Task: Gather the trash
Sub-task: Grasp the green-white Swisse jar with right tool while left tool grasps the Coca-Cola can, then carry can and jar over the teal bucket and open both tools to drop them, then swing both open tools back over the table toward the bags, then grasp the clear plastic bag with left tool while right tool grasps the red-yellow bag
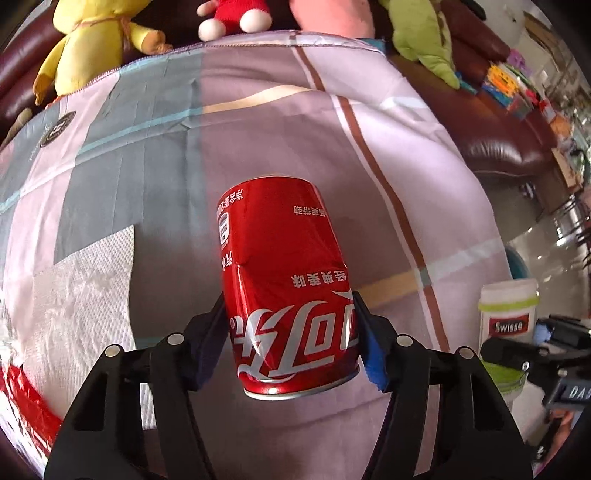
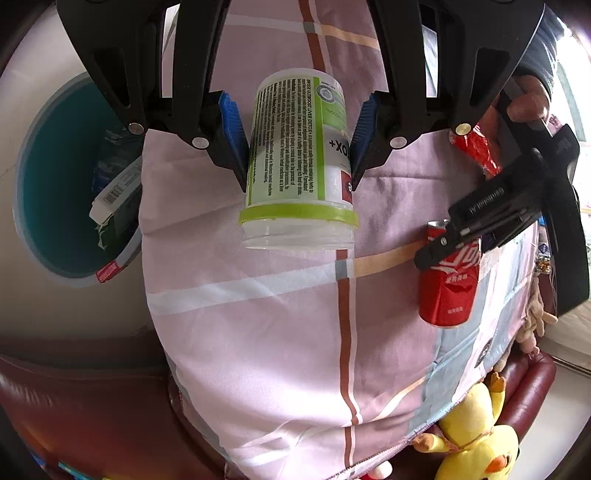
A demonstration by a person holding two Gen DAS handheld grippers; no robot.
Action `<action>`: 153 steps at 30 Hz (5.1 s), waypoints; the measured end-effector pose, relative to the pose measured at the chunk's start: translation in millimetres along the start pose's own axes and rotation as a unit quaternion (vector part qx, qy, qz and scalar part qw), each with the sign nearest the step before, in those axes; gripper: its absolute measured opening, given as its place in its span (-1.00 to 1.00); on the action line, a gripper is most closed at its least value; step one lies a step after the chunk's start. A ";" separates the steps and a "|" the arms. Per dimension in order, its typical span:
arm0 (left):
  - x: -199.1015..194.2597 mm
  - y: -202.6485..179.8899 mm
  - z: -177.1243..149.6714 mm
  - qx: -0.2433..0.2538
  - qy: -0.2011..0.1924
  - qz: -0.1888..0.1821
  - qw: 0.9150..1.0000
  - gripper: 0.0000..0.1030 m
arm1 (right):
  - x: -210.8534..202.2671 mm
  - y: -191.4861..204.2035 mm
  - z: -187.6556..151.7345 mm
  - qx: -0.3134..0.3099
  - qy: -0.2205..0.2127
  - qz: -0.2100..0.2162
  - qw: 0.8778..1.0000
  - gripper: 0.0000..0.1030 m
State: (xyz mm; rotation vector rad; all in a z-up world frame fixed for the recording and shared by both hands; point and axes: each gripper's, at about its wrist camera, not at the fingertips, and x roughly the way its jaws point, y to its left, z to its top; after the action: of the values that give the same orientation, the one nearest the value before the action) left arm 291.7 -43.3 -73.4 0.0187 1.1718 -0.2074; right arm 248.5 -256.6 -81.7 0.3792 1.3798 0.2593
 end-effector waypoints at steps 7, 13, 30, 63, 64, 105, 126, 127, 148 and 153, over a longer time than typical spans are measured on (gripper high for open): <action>-21.2 -18.9 -19.8 0.028 -0.010 -0.009 1.000 0.23 | -18.8 -6.1 -17.9 0.008 -0.016 0.011 1.000 -0.07; -36.4 -36.5 -41.4 0.044 -0.012 -0.020 0.999 0.23 | -32.2 -20.9 -38.0 0.030 -0.027 0.020 0.999 -0.07; -73.3 -126.8 -64.2 0.130 -0.024 -0.061 0.989 0.23 | -95.1 -85.6 -76.1 0.080 -0.087 0.027 0.993 -0.07; 19.9 -307.0 -62.6 0.262 0.069 -0.093 0.958 0.25 | -77.9 -244.7 -78.2 0.186 -0.078 -0.021 0.979 0.05; 24.0 -307.1 -64.1 0.264 0.070 -0.089 0.958 0.25 | -76.8 -246.2 -78.2 0.189 -0.078 -0.021 0.979 0.13; -81.2 -173.8 -99.8 0.166 -0.010 -0.091 0.982 0.82 | -117.3 -127.3 -114.8 0.148 -0.077 -0.049 0.985 0.62; -139.4 51.9 -188.3 -0.021 -0.055 -0.016 0.998 0.82 | -54.1 73.4 -134.4 -0.072 -0.058 -0.039 0.995 0.62; -141.6 60.0 -192.4 -0.031 -0.056 -0.012 0.998 0.82 | -49.6 83.9 -137.2 -0.089 -0.057 -0.042 0.994 0.62; -116.6 137.5 -225.3 -0.129 -0.048 0.023 0.990 0.82 | -2.5 133.5 -153.6 -0.103 -0.059 -0.018 0.993 0.63; -107.7 137.1 -209.0 -0.129 -0.057 0.028 0.990 0.83 | 6.4 130.2 -145.9 -0.091 -0.051 -0.010 0.995 0.63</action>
State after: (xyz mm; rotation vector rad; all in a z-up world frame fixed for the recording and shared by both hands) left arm 84.5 133.1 -69.1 -0.1862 1.0750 -0.0057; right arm 111.5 -119.4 -55.4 0.2238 1.2490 0.3411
